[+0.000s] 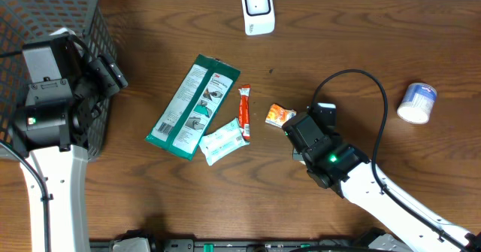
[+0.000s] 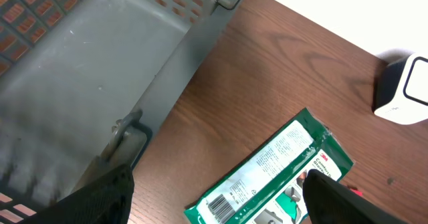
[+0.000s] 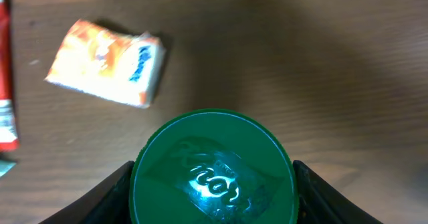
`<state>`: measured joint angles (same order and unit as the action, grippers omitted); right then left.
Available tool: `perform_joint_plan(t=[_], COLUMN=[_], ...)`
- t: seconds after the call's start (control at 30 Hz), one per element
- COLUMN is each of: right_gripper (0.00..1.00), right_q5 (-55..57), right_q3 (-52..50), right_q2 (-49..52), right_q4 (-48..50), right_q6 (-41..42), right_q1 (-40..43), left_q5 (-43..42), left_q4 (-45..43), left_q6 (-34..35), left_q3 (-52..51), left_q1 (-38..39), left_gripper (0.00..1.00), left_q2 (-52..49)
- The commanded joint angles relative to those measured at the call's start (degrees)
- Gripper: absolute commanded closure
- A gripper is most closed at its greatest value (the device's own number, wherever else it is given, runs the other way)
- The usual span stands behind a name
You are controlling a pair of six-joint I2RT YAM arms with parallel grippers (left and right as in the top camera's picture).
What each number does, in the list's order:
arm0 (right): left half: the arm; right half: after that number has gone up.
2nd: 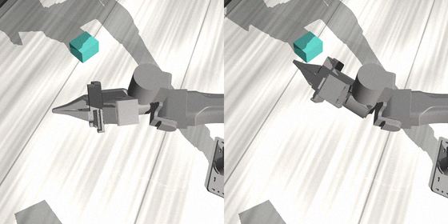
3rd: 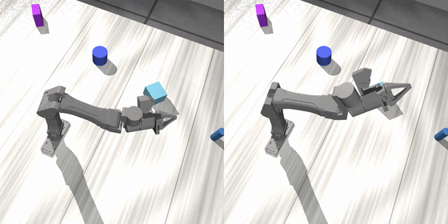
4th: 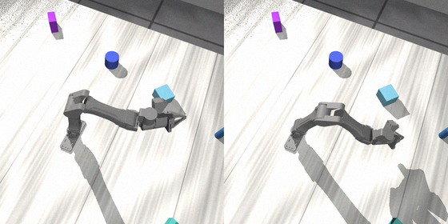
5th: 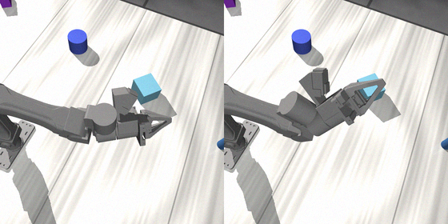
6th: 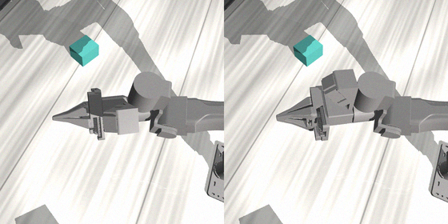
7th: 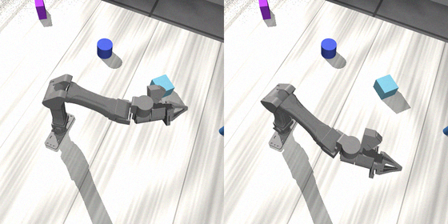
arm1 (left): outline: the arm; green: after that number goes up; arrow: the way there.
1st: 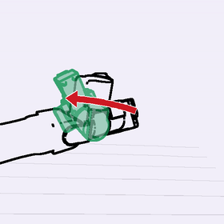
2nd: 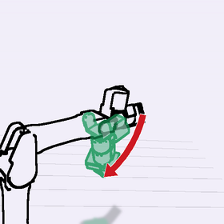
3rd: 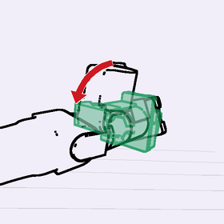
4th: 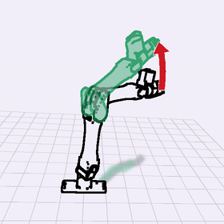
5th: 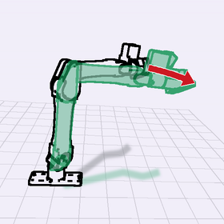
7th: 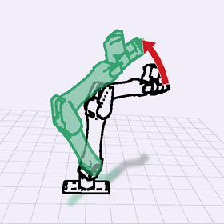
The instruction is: Scan the item barcode
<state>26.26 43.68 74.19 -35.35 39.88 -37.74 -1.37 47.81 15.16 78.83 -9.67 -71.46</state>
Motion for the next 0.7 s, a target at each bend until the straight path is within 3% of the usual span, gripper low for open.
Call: perform_joint_plan(t=[0.0,0.23,0.37,0.47,0.53,0.67], right_gripper=[0.52,0.22,0.19,0.14,0.14,0.11], right_q5=[6.0,5.1,4.2,2.8,0.3,-9.5], right_q3=[0.5,0.5,0.5,2.1,5.9,22.8], right_q2=[-0.7,-0.7,-0.7,-1.3,-1.9,-2.1], right_q4=[-0.3,-3.9,-5.0,-6.1,-8.8,-21.6], right_q6=[-1.0,-1.4,-1.5,-6.2,-9.4,-14.5], right_q1=[-0.4,-0.4,-0.4,0.1,1.6,7.8], left_q5=[0.7,0.7,0.7,0.7,0.7,0.7], left_q4=[0.2,0.2,0.2,0.2,0.2,0.2], left_q6=[-0.5,-0.5,-0.5,-0.5,-0.5,-0.5], left_q3=[0.6,0.6,0.6,0.6,0.6,0.6], left_q1=[-0.4,-0.4,-0.4,-0.4,-0.4,-0.4], left_gripper=[0.17,0.17,0.17,0.17,0.17,0.17], left_q2=[0.1,0.1,0.1,0.1,0.1,0.1])
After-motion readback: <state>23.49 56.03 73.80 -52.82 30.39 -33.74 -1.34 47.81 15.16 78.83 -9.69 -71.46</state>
